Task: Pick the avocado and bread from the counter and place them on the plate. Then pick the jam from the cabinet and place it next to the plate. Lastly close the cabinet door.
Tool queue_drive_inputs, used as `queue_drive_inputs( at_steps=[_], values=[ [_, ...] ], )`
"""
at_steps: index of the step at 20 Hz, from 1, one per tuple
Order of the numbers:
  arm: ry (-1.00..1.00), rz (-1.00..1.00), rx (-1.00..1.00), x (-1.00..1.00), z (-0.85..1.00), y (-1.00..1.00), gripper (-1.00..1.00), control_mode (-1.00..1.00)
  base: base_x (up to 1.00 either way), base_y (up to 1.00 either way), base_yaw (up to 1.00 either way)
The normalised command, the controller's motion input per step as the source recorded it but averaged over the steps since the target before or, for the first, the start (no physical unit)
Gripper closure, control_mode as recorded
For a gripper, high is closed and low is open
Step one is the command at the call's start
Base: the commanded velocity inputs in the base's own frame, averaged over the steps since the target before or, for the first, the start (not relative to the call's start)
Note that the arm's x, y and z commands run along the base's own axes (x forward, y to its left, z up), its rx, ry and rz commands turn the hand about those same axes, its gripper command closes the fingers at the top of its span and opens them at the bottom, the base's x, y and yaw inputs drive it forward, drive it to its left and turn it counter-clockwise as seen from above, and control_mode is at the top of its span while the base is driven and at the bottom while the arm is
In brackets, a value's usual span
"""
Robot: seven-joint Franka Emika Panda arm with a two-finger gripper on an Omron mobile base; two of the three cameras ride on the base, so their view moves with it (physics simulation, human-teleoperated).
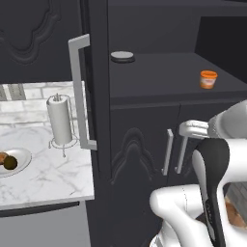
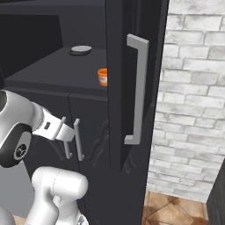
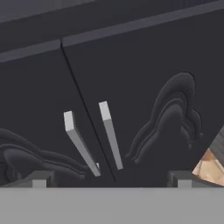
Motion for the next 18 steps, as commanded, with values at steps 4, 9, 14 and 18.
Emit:
queue_drive_inputs(
  at_steps=[4, 9, 14, 18],
  values=[
    [-0.19, 0.0, 0.0, 0.0, 0.19, 0.0, -1.0, -1.0, 0.0, 0.0, 0.0],
    [-0.13, -0.01, 0.0, 0.0, 0.28, 0.0, -1.0, -1.0, 0.0, 0.0, 0.0],
    [-0.07, -0.05, -0.02, -0.02, 0.35, 0.0, -1.0, -1.0, 0.0, 0.0, 0.0],
    [-0.02, -0.09, 0.0, -0.05, 0.32, 0.0, -1.0, -1.0, 0.0, 0.0, 0.0]
  ],
)
